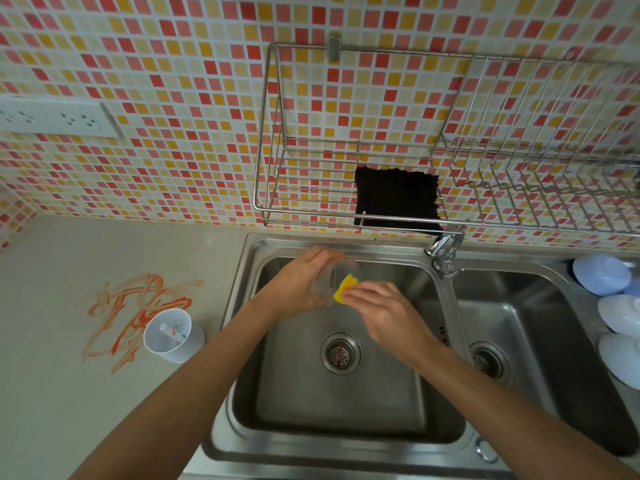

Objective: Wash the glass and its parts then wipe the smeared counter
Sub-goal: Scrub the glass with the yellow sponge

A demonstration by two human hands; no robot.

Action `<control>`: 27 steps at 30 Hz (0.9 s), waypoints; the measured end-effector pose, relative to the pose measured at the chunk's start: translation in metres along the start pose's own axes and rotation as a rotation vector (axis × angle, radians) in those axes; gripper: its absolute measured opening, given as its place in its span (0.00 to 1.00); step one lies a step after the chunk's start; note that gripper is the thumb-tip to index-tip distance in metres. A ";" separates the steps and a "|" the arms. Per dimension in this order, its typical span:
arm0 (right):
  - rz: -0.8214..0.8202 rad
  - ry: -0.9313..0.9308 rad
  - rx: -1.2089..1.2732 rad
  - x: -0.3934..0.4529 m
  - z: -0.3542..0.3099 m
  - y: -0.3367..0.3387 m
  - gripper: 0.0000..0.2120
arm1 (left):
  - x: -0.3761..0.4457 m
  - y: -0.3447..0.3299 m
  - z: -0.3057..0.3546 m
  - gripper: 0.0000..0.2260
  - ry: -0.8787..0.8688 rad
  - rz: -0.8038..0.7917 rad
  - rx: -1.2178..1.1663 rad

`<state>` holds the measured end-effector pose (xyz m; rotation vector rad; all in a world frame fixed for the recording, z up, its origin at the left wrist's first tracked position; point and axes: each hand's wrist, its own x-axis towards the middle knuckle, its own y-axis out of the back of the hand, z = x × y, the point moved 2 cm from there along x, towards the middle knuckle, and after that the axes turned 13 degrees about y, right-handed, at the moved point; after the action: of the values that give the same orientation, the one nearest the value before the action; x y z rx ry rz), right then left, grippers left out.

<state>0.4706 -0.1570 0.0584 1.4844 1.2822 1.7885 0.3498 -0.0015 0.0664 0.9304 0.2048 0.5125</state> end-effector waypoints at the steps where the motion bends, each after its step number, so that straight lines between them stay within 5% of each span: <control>1: -0.025 0.026 -0.004 -0.003 -0.001 -0.001 0.19 | -0.002 -0.003 -0.001 0.37 0.004 -0.016 -0.005; 18: -0.078 0.179 -0.216 0.004 0.016 -0.004 0.09 | -0.001 0.000 0.000 0.36 0.025 -0.066 -0.098; 23: 0.061 0.103 -0.273 0.009 0.018 -0.001 0.07 | -0.005 -0.004 0.002 0.39 0.074 0.109 -0.032; 27: 0.142 0.061 -0.254 0.019 0.009 -0.004 0.05 | -0.009 -0.028 0.006 0.46 0.342 0.306 -0.072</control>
<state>0.4726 -0.1360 0.0641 1.4169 0.9537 2.0169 0.3535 -0.0246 0.0466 0.8027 0.3529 0.9575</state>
